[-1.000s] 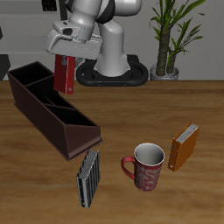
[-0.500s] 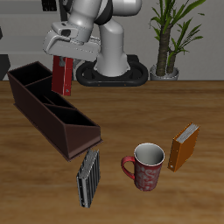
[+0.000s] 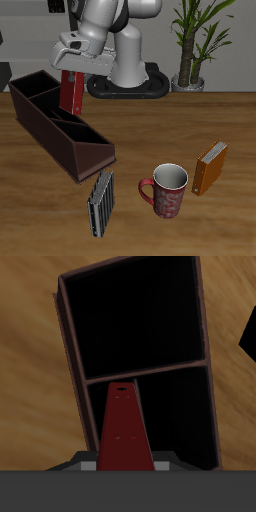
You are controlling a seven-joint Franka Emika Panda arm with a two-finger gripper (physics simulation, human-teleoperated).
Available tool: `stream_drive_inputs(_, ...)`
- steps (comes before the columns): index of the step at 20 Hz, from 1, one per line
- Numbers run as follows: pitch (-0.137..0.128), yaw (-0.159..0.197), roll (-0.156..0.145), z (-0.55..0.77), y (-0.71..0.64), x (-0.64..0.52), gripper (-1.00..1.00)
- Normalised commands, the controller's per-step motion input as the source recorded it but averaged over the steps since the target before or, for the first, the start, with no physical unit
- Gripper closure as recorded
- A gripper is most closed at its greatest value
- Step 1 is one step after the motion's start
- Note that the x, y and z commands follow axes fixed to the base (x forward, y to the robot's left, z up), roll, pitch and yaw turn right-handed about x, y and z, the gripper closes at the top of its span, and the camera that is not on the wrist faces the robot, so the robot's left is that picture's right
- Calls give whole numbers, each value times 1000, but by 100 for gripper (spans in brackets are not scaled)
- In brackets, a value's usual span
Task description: Place the red book into the right desk caddy's front compartment
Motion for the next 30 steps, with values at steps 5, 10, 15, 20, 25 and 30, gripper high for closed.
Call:
stream_drive_inputs(5, 46, -12, 4, -205, 8, 57, 100)
stream_drive_inputs(10, 59, -3, 3, -235, -6, 16, 100)
stream_drive_inputs(15, 23, -10, -17, -126, -72, 50, 100)
stream_drive_inputs(20, 29, -13, -29, -101, -107, 39, 100)
stream_drive_inputs(25, 18, -40, -45, -36, -31, 38, -100)
stream_drive_inputs(30, 10, -3, 12, 14, 65, 35, -100)
